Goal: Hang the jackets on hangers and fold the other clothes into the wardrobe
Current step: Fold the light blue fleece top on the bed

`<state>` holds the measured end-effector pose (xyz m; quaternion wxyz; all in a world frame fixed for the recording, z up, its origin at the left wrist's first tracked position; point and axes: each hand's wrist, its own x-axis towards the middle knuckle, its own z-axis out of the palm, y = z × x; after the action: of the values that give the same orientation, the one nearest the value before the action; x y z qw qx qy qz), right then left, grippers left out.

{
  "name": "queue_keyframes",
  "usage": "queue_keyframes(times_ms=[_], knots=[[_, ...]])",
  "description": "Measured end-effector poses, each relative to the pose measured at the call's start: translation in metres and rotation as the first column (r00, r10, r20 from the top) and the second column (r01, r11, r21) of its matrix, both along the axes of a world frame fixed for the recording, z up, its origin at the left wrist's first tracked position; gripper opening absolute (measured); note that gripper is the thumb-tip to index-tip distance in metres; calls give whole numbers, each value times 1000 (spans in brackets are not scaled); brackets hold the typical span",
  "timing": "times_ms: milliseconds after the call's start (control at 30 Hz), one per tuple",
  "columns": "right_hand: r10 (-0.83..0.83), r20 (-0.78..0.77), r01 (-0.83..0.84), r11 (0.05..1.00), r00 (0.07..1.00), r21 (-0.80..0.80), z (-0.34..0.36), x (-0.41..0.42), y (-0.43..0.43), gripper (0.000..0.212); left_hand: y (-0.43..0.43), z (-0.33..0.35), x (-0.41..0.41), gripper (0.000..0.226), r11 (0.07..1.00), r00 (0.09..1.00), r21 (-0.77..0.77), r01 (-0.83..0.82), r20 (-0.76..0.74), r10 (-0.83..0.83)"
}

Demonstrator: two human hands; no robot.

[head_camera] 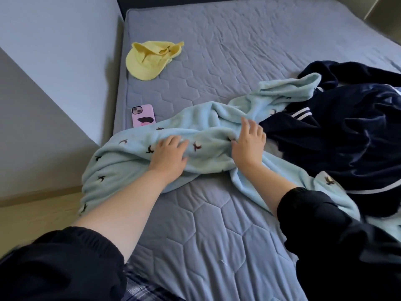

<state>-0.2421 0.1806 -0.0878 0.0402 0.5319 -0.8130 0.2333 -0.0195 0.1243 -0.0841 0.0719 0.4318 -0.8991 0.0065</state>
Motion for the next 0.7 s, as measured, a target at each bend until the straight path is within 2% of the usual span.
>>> queue_keyframes(times_ms=[67,100,133,200,233,333,367,433,500,533,600,633,700], knots=[[251,-173,-266,961,953,-75,-8,9,5,55,0,-5,17,66,998,996,-10,56,70,-55],[370,-205,-381,924,906,-17,-15,15,10,53,0,-9,26,74,996,985,-2,84,148,-83],[435,-216,-425,900,874,93,-21,20,16,56,1,-12,32,80,996,974,5,92,209,-91],[405,-226,-298,870,886,393,-25,26,29,67,3,-15,35,77,998,973,18,55,222,-58],[348,-242,-201,854,906,479,-28,25,31,63,3,-12,32,67,999,984,37,26,177,-32],[236,-209,-87,834,949,544,-18,19,24,28,-1,7,21,32,996,999,82,-41,35,38],[221,-159,-82,793,962,604,-12,17,18,24,-5,17,19,26,997,996,65,-35,81,30],[212,-94,-78,682,973,728,8,12,2,24,-15,39,13,25,1000,964,-13,3,264,0],[238,-208,9,638,949,770,37,7,-15,21,-27,62,2,26,995,932,-18,-101,348,101],[237,-287,66,654,928,754,56,5,-23,20,-34,70,-5,26,979,933,14,-205,304,191],[151,-344,134,722,927,678,86,-4,-44,25,-53,83,-14,22,906,916,133,-401,69,395],[80,-301,133,770,950,624,99,-9,-52,28,-62,88,-17,22,868,877,220,-445,-86,472],[-38,-143,101,881,989,462,111,-19,-68,37,-71,90,-20,36,812,778,448,-375,-323,538]])
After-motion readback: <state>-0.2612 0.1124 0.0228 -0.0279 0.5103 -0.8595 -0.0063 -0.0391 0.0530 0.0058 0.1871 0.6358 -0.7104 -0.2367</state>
